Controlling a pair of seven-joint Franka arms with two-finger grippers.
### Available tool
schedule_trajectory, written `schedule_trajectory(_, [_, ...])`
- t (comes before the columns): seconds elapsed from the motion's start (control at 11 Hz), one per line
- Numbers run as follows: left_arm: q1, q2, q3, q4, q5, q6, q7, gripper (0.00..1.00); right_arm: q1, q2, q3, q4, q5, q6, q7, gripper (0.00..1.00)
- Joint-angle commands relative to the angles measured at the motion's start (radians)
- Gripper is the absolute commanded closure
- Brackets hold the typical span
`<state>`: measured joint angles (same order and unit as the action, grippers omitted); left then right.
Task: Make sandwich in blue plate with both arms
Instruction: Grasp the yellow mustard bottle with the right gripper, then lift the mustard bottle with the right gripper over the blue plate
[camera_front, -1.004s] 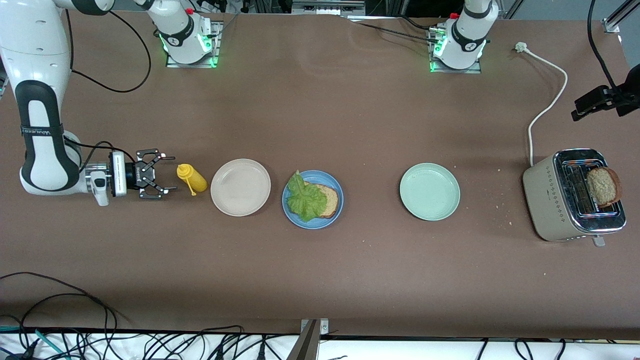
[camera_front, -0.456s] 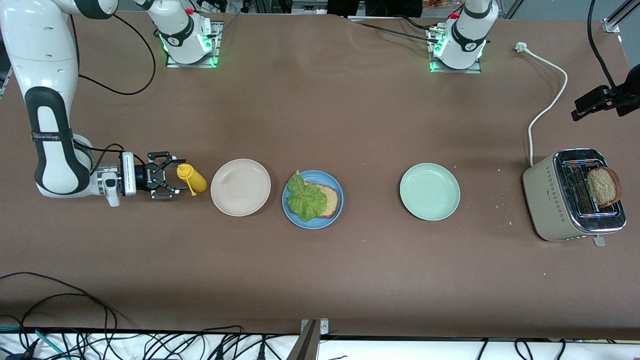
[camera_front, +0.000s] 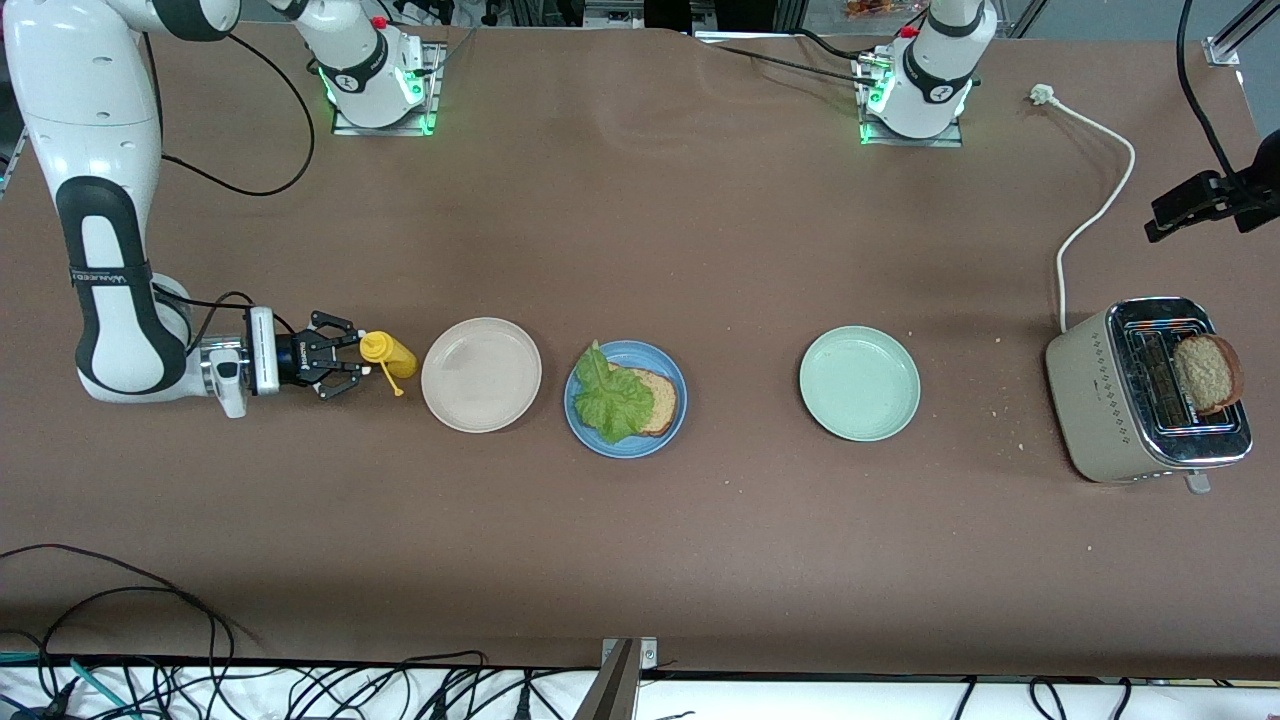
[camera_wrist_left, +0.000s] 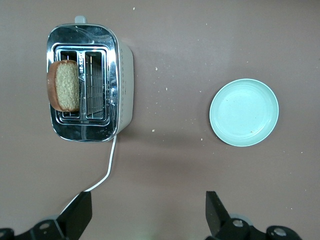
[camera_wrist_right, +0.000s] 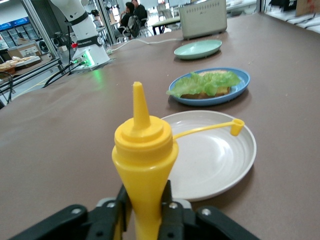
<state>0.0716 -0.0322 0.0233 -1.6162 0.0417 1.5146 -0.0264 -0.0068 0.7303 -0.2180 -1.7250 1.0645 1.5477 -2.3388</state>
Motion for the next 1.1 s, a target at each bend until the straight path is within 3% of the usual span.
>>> schedule_trajectory(0.0, [0.011, 0.005, -0.005, 0.021, -0.005, -0.017, 0.025, 0.00, 0.001, -0.002, 0.003, 0.120, -0.142, -0.052, 0.230, 0.90])
schedule_trajectory(0.18, [0.011, 0.005, -0.005, 0.021, -0.005, -0.017, 0.025, 0.00, 0.024, -0.003, 0.005, 0.200, -0.221, -0.064, 0.388, 0.92])
schedule_trajectory(0.64, [0.011, 0.005, -0.005, 0.021, -0.005, -0.017, 0.025, 0.00, 0.218, -0.017, 0.002, 0.425, -0.532, -0.047, 1.009, 0.96])
schedule_trajectory(0.82, [0.011, 0.005, -0.005, 0.021, -0.005, -0.016, 0.025, 0.00, 0.312, -0.017, 0.000, 0.465, -0.636, 0.001, 1.154, 0.96])
schedule_trajectory(1.0, [0.011, 0.005, -0.005, 0.019, -0.005, -0.016, 0.025, 0.00, 0.420, -0.017, 0.000, 0.467, -0.795, 0.092, 1.237, 0.95])
